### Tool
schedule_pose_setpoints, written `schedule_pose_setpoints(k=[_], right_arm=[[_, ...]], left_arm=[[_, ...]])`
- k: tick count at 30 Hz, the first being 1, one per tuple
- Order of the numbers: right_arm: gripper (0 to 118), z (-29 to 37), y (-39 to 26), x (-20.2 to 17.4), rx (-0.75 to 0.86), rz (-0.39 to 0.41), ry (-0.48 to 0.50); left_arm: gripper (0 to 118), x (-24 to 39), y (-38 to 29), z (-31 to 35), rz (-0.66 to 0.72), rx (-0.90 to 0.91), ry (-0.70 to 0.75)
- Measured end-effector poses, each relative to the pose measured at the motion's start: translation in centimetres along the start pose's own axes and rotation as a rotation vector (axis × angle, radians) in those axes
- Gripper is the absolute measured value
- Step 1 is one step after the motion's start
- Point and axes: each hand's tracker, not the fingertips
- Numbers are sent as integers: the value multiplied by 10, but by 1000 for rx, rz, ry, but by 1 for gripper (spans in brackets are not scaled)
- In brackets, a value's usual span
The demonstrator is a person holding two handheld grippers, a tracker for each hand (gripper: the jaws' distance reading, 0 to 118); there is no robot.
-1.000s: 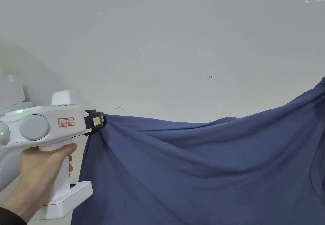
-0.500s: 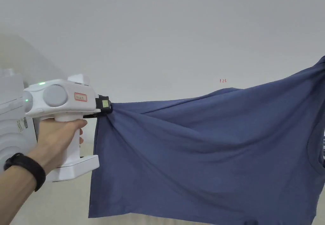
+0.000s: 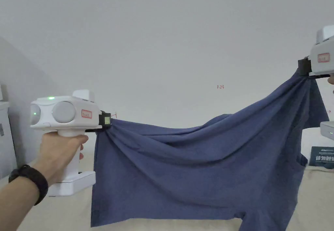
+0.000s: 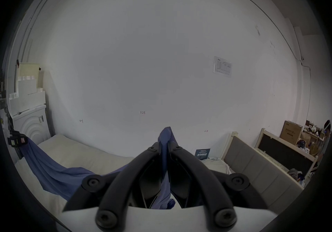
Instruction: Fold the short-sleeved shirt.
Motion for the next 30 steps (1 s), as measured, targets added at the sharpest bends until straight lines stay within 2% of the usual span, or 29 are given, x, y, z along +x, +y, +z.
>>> schedule_pose_setpoints(k=[2,5,6,7,8,10,12,13,14,16,17,18,20,22,25,30], right_arm=[[4,-4,-35,3,-31,-16,31],[4,1,-106,10,-96,-107,76],[4,8,-127,9,-128,-114,92],[4,17,-156,12,-160,-121,122],[4,27,-188,16,-162,-176,131],[4,58,-243,22,-193,-179,145],[4,94,-292,33,-266,-207,150],[4,118,-321,40,-249,-275,123],[4,139,-342,49,-314,-298,132],[4,185,-387,61,-344,-397,71],[4,205,-403,67,-409,-363,98],[4,226,-424,77,-403,-362,50],[4,266,-452,90,-478,-393,36],[4,307,-478,101,-497,-476,0],[4,353,-504,115,-515,-544,-60],[4,383,-527,136,-548,-543,-87]], left_arm=[[9,-3,-34,-8,30,-44,-1],[9,-11,-100,-16,78,-131,-11],[9,-13,-122,-15,118,-146,-12],[9,-19,-150,-12,193,-171,-25],[9,-22,-178,-9,264,-199,-27],[9,-34,-232,-5,354,-263,-65],[9,-29,-279,15,339,-325,-87],[9,-26,-304,29,312,-352,-99],[9,-25,-326,45,329,-359,-121],[9,-24,-365,77,406,-395,-140],[9,-19,-380,96,423,-409,-137],[9,-17,-396,117,455,-396,-153],[9,-13,-419,148,466,-411,-156],[9,-3,-437,183,463,-418,-138],[9,4,-452,220,462,-420,-141],[9,9,-466,253,435,-461,-138]])
